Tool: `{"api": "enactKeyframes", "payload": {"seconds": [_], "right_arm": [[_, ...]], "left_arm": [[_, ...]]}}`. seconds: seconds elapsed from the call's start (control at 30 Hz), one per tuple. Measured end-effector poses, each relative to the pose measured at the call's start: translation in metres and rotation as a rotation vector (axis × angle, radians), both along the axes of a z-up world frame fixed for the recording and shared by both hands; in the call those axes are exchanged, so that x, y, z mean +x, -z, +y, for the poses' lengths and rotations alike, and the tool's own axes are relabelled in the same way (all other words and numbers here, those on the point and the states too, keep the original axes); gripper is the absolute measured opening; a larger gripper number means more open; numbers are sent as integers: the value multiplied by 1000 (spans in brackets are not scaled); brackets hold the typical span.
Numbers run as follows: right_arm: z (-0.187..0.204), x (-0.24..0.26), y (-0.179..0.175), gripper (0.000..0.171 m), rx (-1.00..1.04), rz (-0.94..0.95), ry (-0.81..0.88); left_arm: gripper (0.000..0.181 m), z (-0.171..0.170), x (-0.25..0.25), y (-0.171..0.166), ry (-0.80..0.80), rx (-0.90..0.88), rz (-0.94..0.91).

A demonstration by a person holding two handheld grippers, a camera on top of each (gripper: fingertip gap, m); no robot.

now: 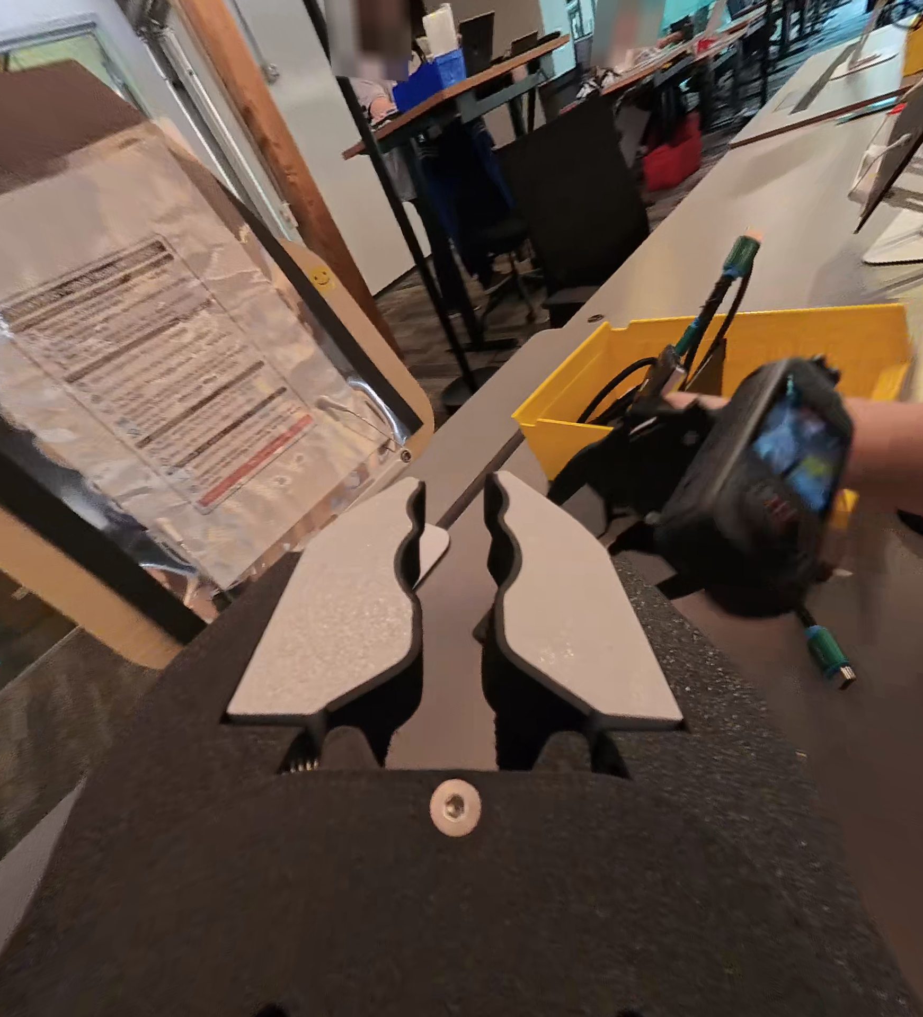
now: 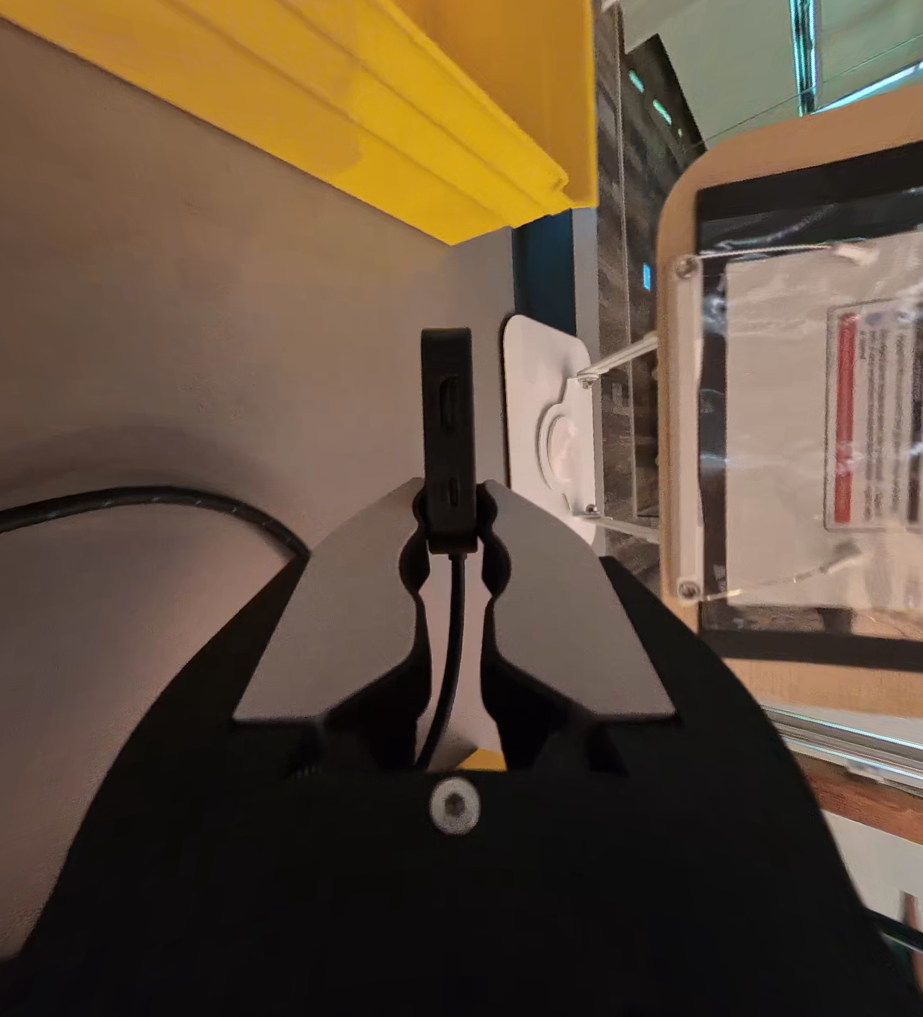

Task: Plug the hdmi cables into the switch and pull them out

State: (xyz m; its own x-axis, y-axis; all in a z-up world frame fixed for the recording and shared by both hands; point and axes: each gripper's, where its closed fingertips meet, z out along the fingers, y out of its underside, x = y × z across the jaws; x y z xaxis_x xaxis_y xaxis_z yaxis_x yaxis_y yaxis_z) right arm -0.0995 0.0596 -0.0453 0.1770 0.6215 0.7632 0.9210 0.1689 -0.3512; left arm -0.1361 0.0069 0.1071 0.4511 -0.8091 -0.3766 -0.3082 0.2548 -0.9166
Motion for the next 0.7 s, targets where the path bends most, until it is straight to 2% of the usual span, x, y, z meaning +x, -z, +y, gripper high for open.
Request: {"api": "enactKeyframes", "payload": {"seconds": [0.23,0.4,0.47,0.6,0.7], "right_arm": [[30,-13,69,16,-41,-121,55],[36,-20,84,15,-166,-34,158],[39,-21,88,16,-173,-66,191],[36,-21,92,20,-111,-166,130],[31,-17,96,27,-155,-145,140]], "left_arm": [[19,-13,-6,-5,-68,58,99],[18,-8,-6,-4,-134,37,123],[17,-9,-7,-6,-146,35,121],[17,-10,-8,-6,-160,37,129],[17,-11,-9,-6,-172,40,139]]}}
